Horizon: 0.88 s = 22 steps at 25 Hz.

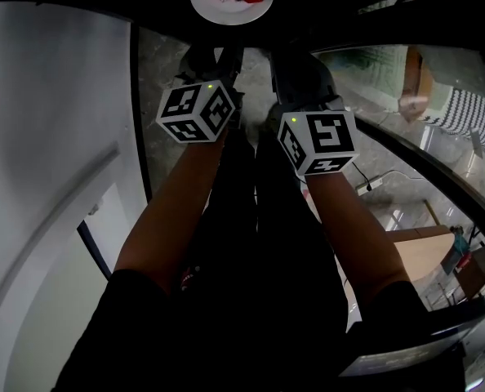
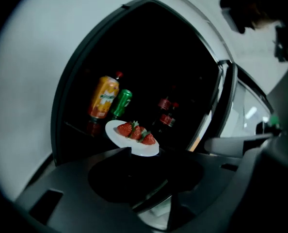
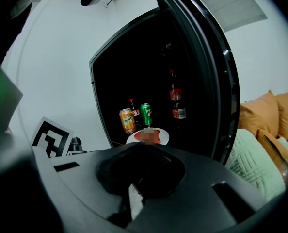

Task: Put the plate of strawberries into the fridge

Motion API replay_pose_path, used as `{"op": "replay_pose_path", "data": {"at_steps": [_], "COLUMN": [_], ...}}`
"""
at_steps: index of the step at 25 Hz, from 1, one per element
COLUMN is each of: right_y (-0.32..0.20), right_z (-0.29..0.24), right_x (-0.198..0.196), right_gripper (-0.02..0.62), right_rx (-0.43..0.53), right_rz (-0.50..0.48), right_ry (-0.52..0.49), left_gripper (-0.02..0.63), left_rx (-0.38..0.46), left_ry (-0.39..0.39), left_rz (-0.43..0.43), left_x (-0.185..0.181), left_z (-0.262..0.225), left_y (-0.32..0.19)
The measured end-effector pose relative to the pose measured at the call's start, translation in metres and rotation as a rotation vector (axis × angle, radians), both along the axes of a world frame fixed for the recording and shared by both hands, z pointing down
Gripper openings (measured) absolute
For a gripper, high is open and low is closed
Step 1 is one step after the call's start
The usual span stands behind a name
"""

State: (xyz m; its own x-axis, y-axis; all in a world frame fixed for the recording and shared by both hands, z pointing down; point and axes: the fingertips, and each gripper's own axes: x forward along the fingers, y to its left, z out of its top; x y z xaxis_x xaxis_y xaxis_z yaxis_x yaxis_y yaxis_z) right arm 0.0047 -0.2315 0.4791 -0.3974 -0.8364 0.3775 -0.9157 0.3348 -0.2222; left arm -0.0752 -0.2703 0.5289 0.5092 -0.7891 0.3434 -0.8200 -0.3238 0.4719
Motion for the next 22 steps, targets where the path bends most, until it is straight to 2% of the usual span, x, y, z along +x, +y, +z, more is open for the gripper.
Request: {"op": "replay_pose_path", "data": {"at_steps": [2, 3, 5, 7, 13, 22], "right_y": [0.001, 0.001, 0.001, 0.001, 0.001, -0.002], "right_z": [0.001, 0.001, 0.001, 0.002, 0.004, 0.007], "right_x": [0.001, 0.001, 0.002, 0.002, 0.006, 0.011], "right_gripper": [0.003, 0.003, 0.003, 0.003, 0.003, 0.003], "right_rx": [-0.001, -0.002, -0.002, -0.001, -0.009, -0.011], "right_rz": [0.002, 0.003, 0.005, 0.007, 0.016, 0.023], "right_ry": [0.0, 0.0, 0.001, 0.001, 0.001, 0.001], "left_gripper": [0.16, 0.16, 0.16, 0.16, 0.16, 0.16], "left_rx": [0.065, 0.085, 0.099, 0.1, 0.1, 0.092], "left_ry": [-0.174, -0.236, -0.32, -0.37, -0.409, -0.424], "left_rz": [0.064, 0.081, 0.095, 0.094, 0.066, 0.061], "left_x": [0.008, 0.01, 0.012, 0.012, 0.006, 0.007], "left_z": [0.0, 0.001, 0.003, 0.006, 0.013, 0.017], "left_y": [0.003, 0.003, 0.003, 0.0, -0.012, -0.029]}}
